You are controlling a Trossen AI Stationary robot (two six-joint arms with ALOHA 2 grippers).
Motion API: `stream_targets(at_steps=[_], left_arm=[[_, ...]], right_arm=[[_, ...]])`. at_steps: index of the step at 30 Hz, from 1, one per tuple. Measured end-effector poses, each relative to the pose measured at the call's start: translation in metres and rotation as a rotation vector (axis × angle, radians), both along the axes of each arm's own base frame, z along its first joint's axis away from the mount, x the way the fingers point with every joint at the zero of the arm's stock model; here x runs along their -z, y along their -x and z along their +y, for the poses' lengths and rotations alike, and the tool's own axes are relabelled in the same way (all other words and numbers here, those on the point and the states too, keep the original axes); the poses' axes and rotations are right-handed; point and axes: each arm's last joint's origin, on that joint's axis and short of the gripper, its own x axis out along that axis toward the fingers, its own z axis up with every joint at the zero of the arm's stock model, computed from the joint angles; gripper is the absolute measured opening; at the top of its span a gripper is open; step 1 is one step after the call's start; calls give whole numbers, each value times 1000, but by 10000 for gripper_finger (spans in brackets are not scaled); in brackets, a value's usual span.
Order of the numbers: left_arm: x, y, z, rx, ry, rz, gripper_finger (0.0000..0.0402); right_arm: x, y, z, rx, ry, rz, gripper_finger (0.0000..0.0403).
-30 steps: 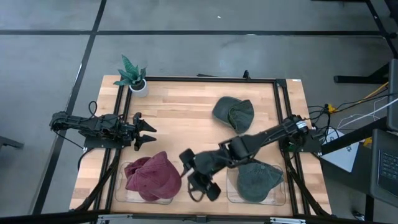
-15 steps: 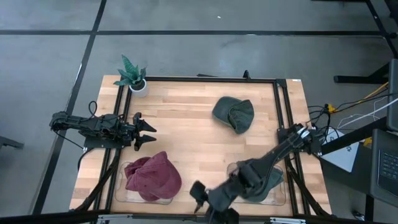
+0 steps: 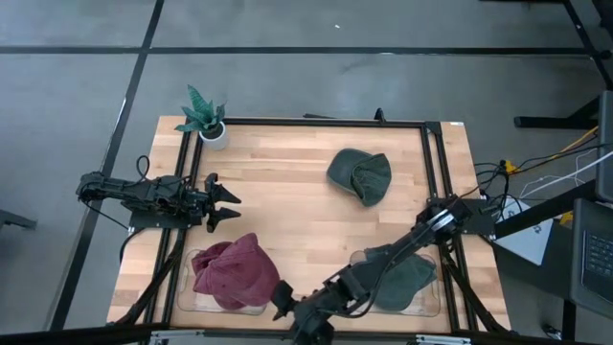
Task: Pick & Place hat
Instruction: Adjust the left transparent bin
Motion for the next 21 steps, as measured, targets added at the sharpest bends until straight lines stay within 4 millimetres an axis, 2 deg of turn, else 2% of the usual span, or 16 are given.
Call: stream_targets(at_steps=[7,10,21], left_arm=[[0,0,0,0,0,0,217],[0,0,0,0,0,0,216],[0,0,0,0,0,0,215]], right_arm=[[13,-18,0,-61,-6,-95,256],[24,-27,-4,-64,8,-116,256],[60,-49,-24,-15,46,-68,256]])
